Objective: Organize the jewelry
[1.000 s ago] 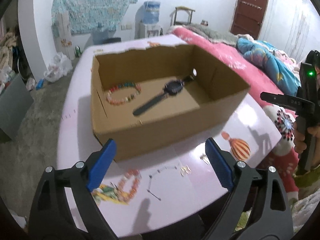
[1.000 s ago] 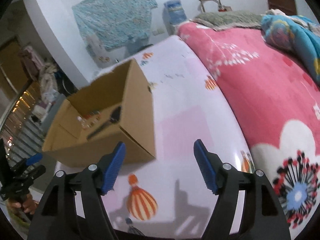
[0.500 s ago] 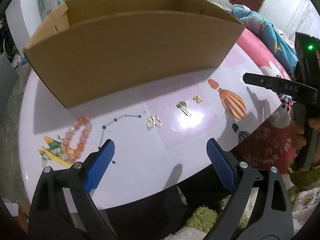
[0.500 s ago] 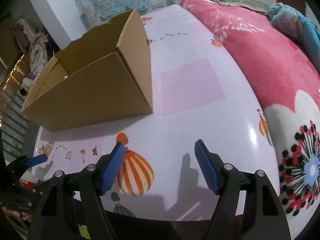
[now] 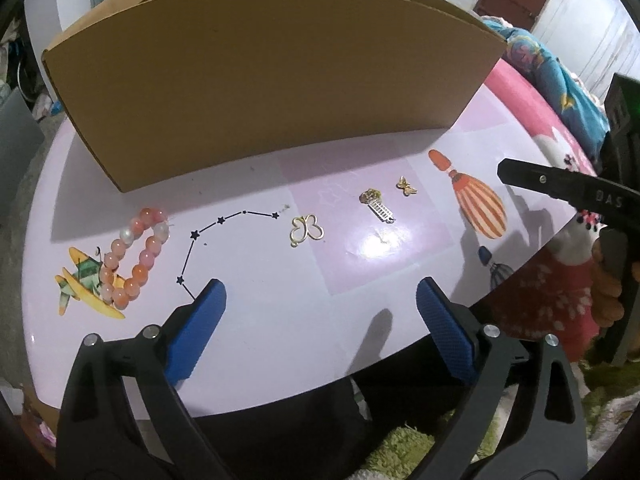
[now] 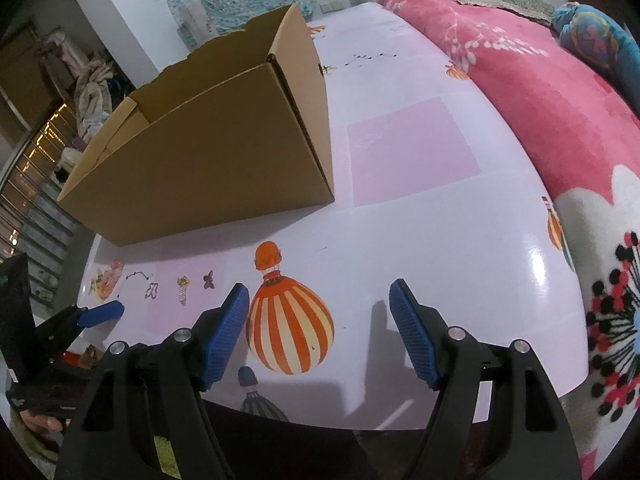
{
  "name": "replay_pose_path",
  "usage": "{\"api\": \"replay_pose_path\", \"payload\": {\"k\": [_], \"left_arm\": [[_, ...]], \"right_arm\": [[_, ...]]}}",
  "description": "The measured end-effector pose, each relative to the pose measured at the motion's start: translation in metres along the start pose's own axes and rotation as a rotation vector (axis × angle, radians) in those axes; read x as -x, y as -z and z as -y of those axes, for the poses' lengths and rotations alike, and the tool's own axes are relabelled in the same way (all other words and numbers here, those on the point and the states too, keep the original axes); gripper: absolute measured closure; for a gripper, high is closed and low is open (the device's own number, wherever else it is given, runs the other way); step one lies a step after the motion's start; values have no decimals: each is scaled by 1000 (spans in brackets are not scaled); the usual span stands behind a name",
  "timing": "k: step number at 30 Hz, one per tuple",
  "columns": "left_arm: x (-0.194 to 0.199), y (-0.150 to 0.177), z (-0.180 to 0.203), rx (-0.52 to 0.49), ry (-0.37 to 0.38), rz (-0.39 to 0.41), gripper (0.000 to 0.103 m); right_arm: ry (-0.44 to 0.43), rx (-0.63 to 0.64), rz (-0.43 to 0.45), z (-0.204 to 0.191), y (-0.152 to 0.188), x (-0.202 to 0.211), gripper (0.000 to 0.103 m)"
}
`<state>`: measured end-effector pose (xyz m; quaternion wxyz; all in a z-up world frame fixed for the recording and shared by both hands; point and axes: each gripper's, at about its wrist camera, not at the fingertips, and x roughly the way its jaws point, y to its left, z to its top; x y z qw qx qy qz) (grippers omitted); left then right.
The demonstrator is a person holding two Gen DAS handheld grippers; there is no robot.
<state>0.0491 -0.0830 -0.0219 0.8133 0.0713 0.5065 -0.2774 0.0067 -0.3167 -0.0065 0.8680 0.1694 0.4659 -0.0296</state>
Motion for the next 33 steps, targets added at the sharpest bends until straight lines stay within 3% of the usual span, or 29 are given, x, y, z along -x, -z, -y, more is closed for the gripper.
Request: {"api": "replay_pose_path", "payload": {"k": [7, 12, 14, 33], "left_arm": [[-6, 5, 17, -53, -63, 38, 8], [-13, 8, 32, -137, -118, 18, 8], [-17, 9, 39, -168, -146, 18, 8], [-20, 10, 44, -187, -154, 15, 7]], "right_arm": [[1, -4, -25, -2, 4, -10, 32], [24, 23, -25, -7, 3, -13, 32], [31, 28, -25, -9, 2, -15, 27], [198, 147, -47, -26, 1, -29, 7]]}}
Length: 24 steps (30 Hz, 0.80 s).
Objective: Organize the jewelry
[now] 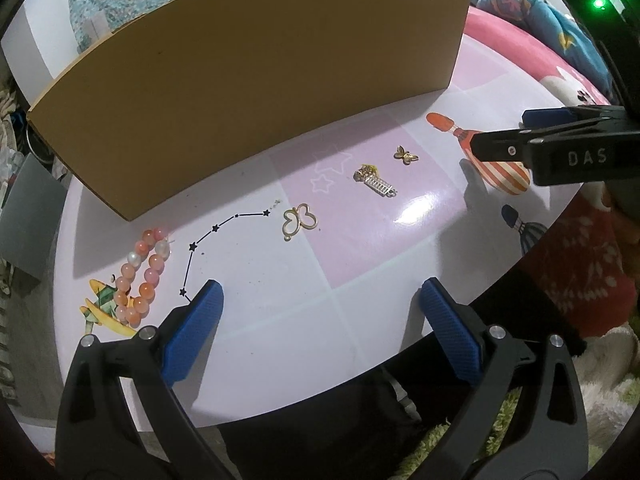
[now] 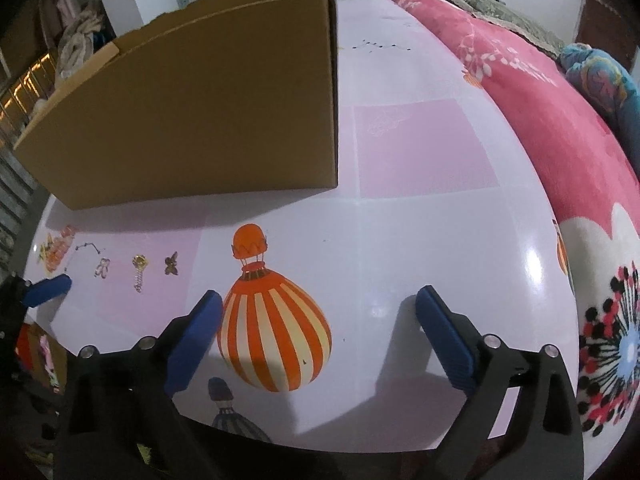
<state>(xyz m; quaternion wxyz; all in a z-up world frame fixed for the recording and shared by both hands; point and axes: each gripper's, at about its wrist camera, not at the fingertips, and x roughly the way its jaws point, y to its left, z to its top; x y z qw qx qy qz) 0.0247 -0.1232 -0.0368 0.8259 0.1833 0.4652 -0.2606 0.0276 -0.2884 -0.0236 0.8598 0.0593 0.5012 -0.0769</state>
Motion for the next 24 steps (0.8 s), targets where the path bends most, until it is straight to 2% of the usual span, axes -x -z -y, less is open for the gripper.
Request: {"api": "replay_pose_path", "payload": {"k": [5, 17, 24], "left_arm": [[0, 0, 1, -3, -1, -5, 7], [-2, 2, -1, -16, 5, -4, 7], [2, 9, -9, -15, 33, 16, 7]], "right_arm": [[45, 38, -9, -7, 1, -4, 7], [40, 38, -27, -6, -1, -4, 7], [24, 59, 6, -6, 3, -2, 7]]}}
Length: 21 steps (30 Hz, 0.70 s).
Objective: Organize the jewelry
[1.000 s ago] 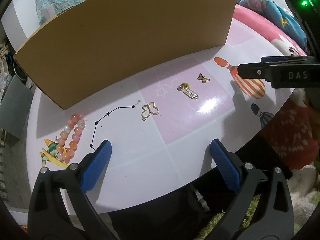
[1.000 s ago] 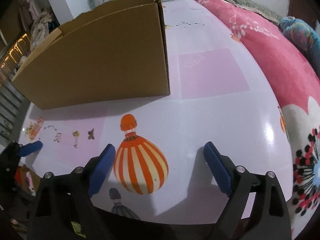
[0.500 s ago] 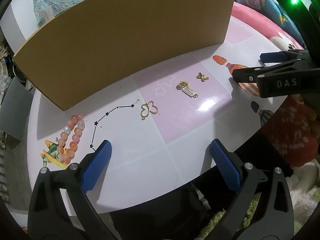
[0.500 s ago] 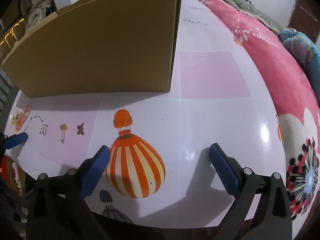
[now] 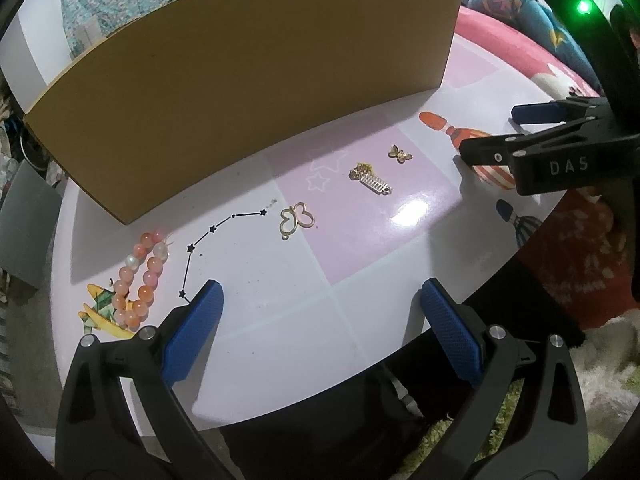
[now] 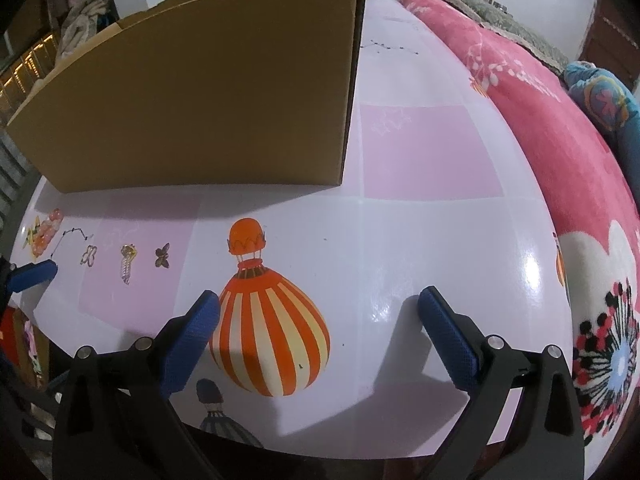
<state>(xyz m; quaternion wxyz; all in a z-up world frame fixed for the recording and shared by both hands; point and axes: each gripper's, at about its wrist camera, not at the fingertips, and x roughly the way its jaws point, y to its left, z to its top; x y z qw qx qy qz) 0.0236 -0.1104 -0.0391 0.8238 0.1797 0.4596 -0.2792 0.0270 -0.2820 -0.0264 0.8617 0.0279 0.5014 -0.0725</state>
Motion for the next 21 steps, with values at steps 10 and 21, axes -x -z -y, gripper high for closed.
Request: {"api": "replay_pose_path", "payload": {"k": [10, 21], "left_arm": [[1, -2, -24, 67, -5, -45, 7], [1, -8, -33, 102, -19, -96, 7]], "right_arm": [[-81, -34, 58, -1, -8, 19, 7], [-162, -25, 57, -11, -13, 18, 7]]}}
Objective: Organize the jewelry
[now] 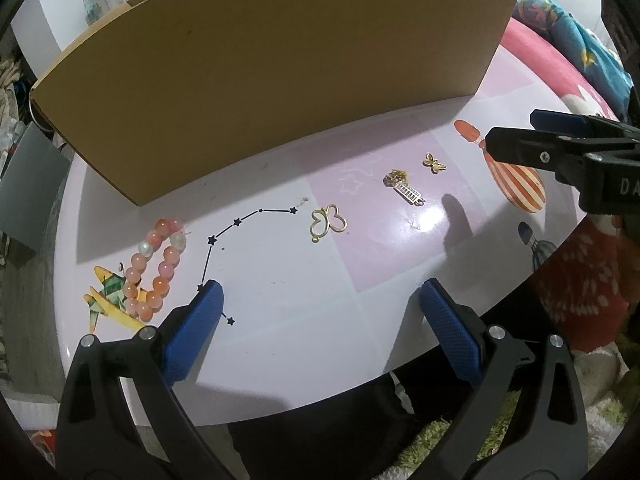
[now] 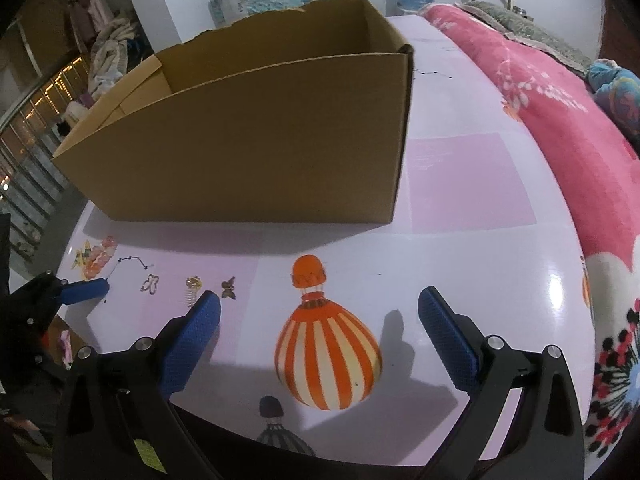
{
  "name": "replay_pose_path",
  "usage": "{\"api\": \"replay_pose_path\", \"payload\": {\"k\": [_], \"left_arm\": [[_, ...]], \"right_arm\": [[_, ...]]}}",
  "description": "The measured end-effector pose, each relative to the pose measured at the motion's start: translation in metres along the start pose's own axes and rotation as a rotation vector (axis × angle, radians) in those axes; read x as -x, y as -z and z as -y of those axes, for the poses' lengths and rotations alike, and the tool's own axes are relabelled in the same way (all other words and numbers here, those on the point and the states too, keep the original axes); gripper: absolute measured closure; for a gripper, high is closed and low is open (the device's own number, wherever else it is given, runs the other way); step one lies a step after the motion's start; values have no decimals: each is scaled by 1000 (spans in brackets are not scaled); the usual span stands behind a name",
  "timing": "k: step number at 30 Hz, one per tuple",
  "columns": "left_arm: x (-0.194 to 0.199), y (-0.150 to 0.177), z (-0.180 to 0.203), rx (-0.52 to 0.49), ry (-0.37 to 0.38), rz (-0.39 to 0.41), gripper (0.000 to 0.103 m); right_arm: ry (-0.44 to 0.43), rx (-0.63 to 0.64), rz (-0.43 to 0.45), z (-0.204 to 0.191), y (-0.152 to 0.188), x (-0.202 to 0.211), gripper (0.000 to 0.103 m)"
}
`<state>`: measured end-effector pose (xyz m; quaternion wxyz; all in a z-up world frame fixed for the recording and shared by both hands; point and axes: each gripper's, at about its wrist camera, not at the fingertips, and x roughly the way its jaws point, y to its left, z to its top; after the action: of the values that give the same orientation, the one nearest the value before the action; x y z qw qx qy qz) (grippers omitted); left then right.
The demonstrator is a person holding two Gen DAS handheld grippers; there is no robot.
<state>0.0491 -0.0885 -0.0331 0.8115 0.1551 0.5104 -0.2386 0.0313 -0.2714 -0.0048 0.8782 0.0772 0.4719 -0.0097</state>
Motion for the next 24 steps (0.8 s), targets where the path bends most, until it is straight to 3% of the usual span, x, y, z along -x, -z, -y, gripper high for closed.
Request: {"api": "replay_pose_path", "payload": {"k": [15, 24], "left_arm": [[-9, -21, -2, 32, -32, -33, 7], [-4, -33, -6, 41, -45, 27, 7]], "right_arm": [[-36, 17, 3, -5, -2, -5, 7], [-55, 22, 7, -6, -4, -9, 7]]}}
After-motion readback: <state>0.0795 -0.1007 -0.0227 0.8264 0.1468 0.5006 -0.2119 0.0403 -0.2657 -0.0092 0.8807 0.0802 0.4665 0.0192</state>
